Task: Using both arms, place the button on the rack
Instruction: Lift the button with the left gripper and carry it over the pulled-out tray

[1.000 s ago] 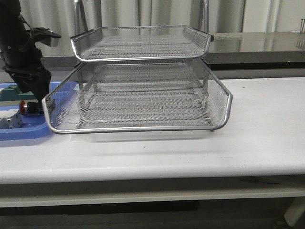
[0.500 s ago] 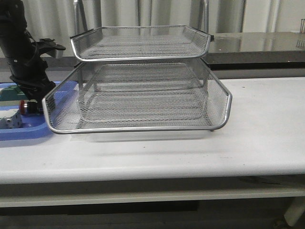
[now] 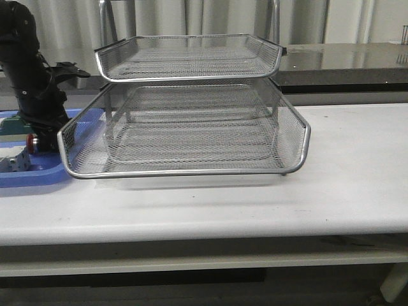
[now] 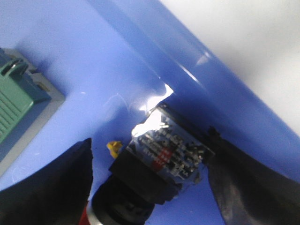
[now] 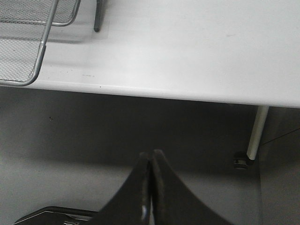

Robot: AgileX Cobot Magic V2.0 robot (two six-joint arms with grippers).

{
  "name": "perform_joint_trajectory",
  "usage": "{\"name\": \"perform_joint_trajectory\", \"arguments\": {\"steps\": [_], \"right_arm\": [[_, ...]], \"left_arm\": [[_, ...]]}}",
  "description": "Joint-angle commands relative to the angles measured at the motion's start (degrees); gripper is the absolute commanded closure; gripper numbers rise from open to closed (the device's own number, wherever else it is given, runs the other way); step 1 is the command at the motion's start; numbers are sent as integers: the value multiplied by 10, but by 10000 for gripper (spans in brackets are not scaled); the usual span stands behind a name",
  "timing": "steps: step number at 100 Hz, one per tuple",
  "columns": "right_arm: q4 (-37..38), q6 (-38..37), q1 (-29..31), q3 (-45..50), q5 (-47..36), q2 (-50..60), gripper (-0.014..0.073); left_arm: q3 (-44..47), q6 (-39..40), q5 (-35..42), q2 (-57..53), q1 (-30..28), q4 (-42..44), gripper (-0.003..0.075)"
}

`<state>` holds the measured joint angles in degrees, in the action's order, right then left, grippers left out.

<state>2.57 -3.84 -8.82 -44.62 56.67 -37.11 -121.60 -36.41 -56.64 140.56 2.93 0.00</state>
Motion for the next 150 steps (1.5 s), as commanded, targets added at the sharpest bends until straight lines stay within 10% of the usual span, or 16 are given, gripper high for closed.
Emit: {"name": "perform_joint_trajectory", "arguments": {"steps": [1,23,85,150], "right_arm": [[8,1,0,-21,-33,1,661],[8,1,0,-21,-33,1,661],[8,1,0,-21,-33,1,661],[8,1,0,-21,-33,1,661]], "left_arm": [[-16,1,11,-23,3,5,321],[-63,2,-27,-24,3,6,741],[-171,77,-164,-140,-26,3,741],[145,73,-164,-426,-4,-139,741]]}}
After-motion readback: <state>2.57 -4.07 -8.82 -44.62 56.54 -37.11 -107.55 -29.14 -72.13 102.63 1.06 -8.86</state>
